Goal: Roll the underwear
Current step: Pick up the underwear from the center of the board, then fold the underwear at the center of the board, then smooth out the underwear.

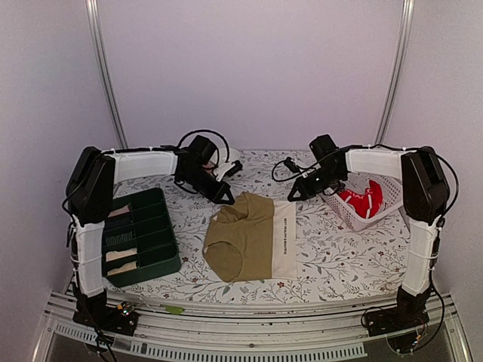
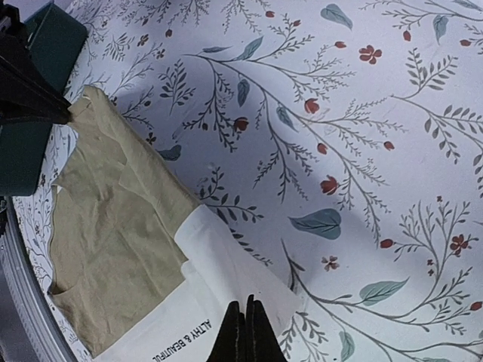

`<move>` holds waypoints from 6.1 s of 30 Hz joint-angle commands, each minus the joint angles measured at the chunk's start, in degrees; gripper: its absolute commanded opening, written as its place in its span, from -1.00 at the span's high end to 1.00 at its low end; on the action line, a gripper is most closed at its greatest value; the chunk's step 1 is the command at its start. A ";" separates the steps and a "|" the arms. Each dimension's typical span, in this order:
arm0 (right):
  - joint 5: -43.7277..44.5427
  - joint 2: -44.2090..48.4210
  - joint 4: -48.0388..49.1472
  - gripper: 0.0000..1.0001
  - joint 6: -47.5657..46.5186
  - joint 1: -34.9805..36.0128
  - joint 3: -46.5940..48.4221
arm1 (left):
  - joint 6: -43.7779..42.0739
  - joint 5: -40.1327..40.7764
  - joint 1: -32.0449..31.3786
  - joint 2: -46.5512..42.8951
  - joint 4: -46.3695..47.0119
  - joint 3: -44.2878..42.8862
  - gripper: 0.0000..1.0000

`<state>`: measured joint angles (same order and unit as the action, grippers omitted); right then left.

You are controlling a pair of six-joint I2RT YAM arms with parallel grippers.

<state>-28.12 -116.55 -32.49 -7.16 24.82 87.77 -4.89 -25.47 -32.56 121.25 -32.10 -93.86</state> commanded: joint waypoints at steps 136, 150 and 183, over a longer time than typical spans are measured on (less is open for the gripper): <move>3.86 1.62 -7.29 0.40 -1.82 10.19 -9.32 | 3.79 9.91 -1.19 -11.97 -4.99 21.76 0.23; 6.94 0.01 -5.89 0.53 -2.65 12.09 -12.73 | 3.06 10.72 -1.11 -9.60 -4.72 22.48 0.23; 11.82 6.14 -3.47 1.00 2.52 10.18 -15.94 | 3.79 11.89 1.02 -16.79 -3.31 25.23 1.00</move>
<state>-20.58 -112.73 -34.74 -6.50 36.34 71.81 -2.07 -15.99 -32.97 108.64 -36.58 -68.40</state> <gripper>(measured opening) 0.008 0.006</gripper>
